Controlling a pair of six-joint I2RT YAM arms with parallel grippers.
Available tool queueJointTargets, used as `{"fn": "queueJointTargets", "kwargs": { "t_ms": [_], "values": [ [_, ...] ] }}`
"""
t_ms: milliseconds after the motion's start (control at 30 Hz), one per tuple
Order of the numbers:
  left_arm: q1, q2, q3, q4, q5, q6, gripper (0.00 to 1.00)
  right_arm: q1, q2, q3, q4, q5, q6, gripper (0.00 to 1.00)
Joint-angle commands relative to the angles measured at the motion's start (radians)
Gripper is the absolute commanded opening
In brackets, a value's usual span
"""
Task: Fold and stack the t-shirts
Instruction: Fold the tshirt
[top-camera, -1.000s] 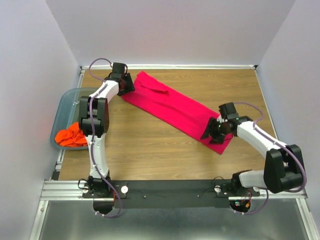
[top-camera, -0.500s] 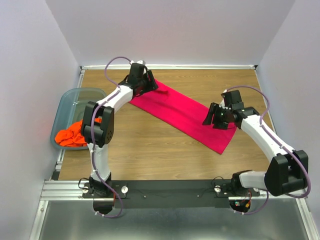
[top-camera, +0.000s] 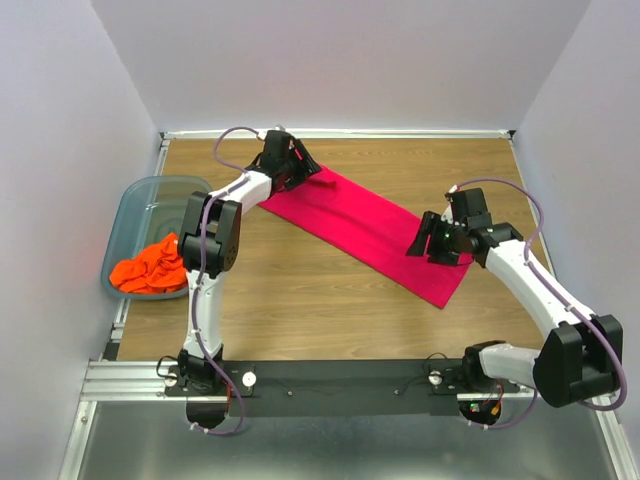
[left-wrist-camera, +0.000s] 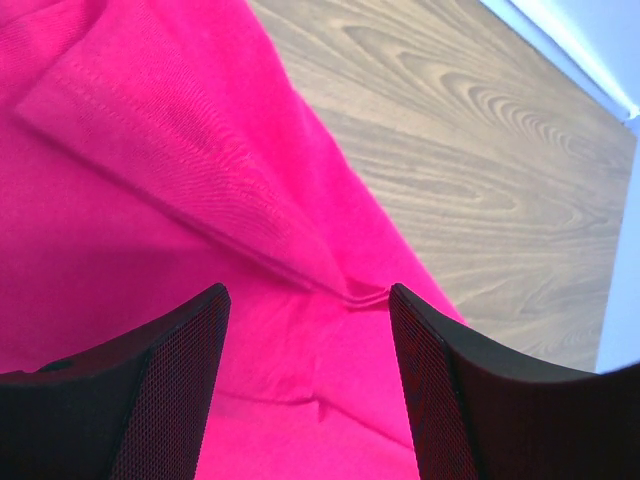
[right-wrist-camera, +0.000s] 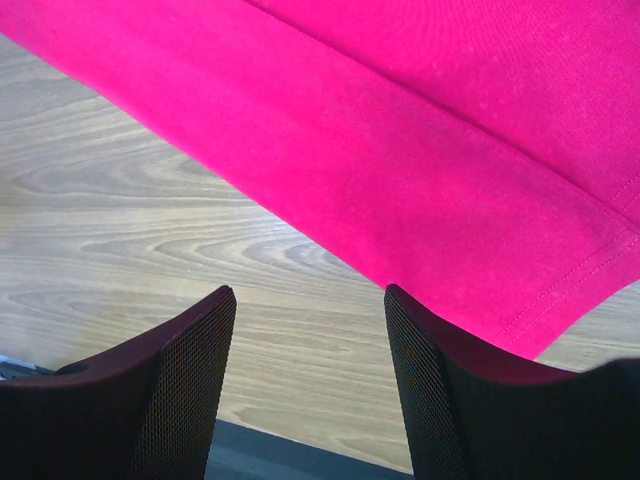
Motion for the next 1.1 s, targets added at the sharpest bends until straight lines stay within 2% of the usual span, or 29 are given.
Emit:
{"fn": "queueJointTargets", "kwargs": {
  "t_ms": [0, 267, 400, 467, 600, 700, 933, 1067],
  "values": [
    [-0.001, 0.059, 0.048, 0.026, 0.021, -0.055, 0.74, 0.004, -0.028, -0.021, -0.006, 0.005, 0.012, 0.70],
    [-0.001, 0.038, 0.000, 0.033, -0.013, -0.083, 0.73, 0.004, -0.040, -0.021, -0.008, 0.019, 0.008, 0.70],
    [0.001, 0.036, 0.000, 0.043, 0.015, -0.095, 0.72, 0.004, -0.037, -0.019, -0.008, 0.020, 0.005, 0.70],
    [-0.004, 0.012, -0.003, 0.041, 0.027, -0.100, 0.69, 0.004, -0.037, -0.019, -0.008, 0.025, 0.003, 0.70],
    [-0.010, -0.056, -0.029, 0.069, 0.016, -0.091, 0.51, 0.004, -0.039, -0.021, -0.008, 0.031, 0.005, 0.70],
    [-0.019, -0.061, 0.006, 0.070, 0.035, -0.077, 0.47, 0.006, -0.027, -0.021, -0.008, 0.031, 0.003, 0.70],
    [-0.035, 0.072, 0.141, 0.064, 0.171, -0.072, 0.47, 0.004, 0.002, -0.006, -0.005, 0.031, -0.008, 0.70],
    [-0.035, 0.133, 0.169, 0.072, 0.203, -0.054, 0.47, 0.004, 0.002, -0.015, -0.003, 0.028, -0.006, 0.70]
  ]
}}
